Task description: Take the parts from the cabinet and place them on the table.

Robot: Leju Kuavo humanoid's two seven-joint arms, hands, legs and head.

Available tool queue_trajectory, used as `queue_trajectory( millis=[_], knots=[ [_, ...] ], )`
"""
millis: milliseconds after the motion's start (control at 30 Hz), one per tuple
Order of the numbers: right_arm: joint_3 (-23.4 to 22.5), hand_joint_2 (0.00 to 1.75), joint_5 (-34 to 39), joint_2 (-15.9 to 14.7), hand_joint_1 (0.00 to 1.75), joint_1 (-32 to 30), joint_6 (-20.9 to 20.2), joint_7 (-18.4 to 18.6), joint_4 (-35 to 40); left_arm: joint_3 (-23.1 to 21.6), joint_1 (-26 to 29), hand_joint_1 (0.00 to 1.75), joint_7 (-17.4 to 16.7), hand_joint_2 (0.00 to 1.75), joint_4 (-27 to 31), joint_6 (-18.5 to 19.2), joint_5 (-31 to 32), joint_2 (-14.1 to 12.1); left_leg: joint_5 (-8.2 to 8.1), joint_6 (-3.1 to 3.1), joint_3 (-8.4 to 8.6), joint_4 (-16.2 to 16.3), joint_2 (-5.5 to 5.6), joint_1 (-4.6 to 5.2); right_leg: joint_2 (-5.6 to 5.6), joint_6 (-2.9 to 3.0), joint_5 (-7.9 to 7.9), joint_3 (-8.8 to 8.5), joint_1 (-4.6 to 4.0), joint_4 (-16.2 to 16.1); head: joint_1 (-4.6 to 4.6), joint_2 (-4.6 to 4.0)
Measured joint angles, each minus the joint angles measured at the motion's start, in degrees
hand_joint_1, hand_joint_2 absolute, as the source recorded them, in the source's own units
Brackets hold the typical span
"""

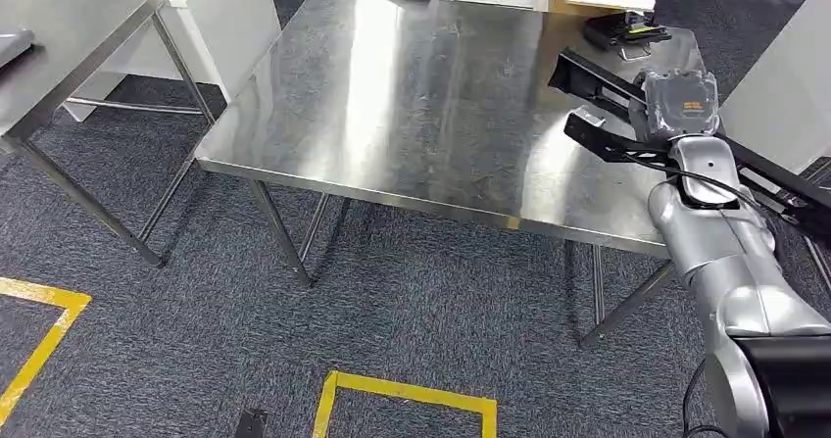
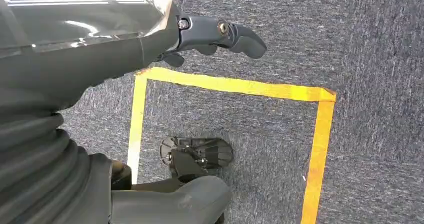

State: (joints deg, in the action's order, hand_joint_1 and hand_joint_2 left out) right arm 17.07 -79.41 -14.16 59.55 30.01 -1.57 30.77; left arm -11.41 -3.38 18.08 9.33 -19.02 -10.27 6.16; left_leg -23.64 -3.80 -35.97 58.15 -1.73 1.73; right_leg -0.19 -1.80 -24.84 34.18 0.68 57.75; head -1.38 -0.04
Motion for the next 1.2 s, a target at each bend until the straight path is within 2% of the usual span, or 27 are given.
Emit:
queue_trajectory(
  millis=[633,767,900,1033,1200],
  knots=[
    [0.24,1.75,-2.43,5.22,1.73,-0.06,-0.24,1.7,-0.11,1.2,0.0,0.0,-0.06,1.75,0.0,0.35,-1.49,-0.39,0.01,0.0,-0.1,0.0,0.01,-0.02,-0.03,0.0,0.0,0.16,0.0,0.01,0.0,0.0],
    [0.26,1.75,-1.88,5.99,1.73,-0.23,-0.04,-1.21,-0.11,1.31,0.0,0.0,-0.5,1.75,0.0,0.15,-1.2,-0.39,0.01,0.0,-0.17,0.0,0.01,-0.01,-0.03,0.0,0.0,0.15,0.0,0.01,0.0,0.0],
    [0.83,1.75,-1.68,8.19,1.73,-0.22,-0.11,-4.78,-0.11,1.4,-0.01,0.0,-0.63,1.75,0.0,-0.17,-1.07,-0.39,0.06,-0.03,-0.25,0.0,-0.03,-0.02,-0.02,0.0,0.01,0.16,0.0,0.03,-0.02,0.0],
    [1.86,1.75,-1.92,10.23,1.73,-0.17,-0.2,-5.11,-0.11,1.4,-0.08,0.0,-0.63,1.75,0.0,-0.2,-1.03,-0.39,0.06,-0.03,-0.24,0.0,0.01,-0.03,-0.04,-0.01,0.01,0.32,0.0,0.02,-0.02,0.0],
    [1.9,1.75,-1.9,10.45,1.73,-0.15,-0.2,-5.22,-0.11,1.4,-0.07,0.0,-0.63,1.75,0.0,-0.2,-1.03,-0.39,0.06,-0.03,-0.25,0.0,0.1,-0.03,-0.12,-0.01,0.01,0.32,0.0,0.02,-0.02,0.0]
  ],
)
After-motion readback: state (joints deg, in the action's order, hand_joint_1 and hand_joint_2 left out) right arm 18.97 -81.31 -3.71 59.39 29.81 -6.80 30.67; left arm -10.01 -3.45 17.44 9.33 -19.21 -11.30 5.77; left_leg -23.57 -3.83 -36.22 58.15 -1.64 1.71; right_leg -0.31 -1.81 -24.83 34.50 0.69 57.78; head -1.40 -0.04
